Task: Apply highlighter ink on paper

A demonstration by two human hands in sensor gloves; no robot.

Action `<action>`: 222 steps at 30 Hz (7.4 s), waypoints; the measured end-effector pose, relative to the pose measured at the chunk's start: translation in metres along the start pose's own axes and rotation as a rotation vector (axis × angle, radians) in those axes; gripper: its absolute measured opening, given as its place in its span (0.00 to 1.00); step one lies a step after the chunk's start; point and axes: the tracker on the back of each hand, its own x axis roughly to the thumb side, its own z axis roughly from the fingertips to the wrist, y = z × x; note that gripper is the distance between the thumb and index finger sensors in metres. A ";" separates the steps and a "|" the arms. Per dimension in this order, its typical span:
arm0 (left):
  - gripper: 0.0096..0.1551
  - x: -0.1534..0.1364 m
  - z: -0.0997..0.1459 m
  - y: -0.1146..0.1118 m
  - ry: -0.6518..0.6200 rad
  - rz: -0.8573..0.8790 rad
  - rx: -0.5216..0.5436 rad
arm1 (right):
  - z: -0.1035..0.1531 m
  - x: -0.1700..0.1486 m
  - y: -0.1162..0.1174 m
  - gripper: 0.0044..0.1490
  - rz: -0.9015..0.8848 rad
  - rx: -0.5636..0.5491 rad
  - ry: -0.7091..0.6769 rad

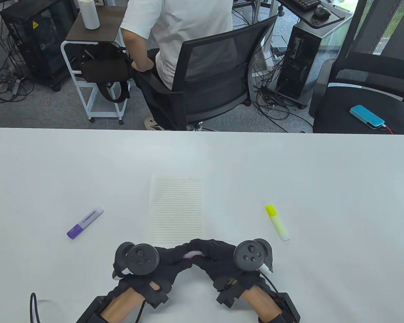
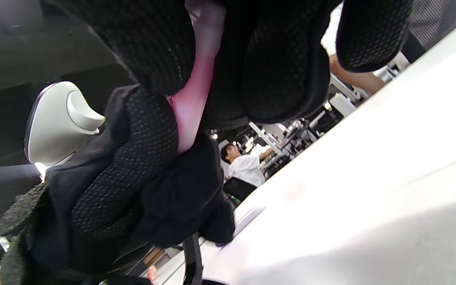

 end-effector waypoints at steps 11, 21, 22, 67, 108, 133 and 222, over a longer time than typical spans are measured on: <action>0.43 -0.018 -0.002 0.001 0.094 0.134 0.057 | 0.001 0.009 -0.021 0.27 0.042 -0.087 -0.079; 0.40 -0.077 0.016 0.046 0.504 -0.332 0.125 | 0.008 -0.011 -0.048 0.27 0.119 -0.215 0.054; 0.39 -0.082 0.016 0.046 0.555 -0.417 0.085 | 0.008 -0.011 -0.048 0.27 0.125 -0.216 0.066; 0.36 -0.077 -0.002 0.009 0.533 -0.503 -0.308 | -0.062 0.010 0.013 0.24 0.263 -0.289 0.203; 0.39 -0.073 -0.002 0.004 0.561 -0.461 -0.342 | -0.059 -0.014 0.031 0.24 0.442 -0.137 0.342; 0.40 -0.074 -0.002 0.004 0.569 -0.447 -0.356 | -0.060 -0.012 0.036 0.24 0.488 -0.150 0.338; 0.40 -0.073 -0.001 0.003 0.576 -0.436 -0.371 | -0.057 -0.016 0.033 0.23 0.465 -0.132 0.367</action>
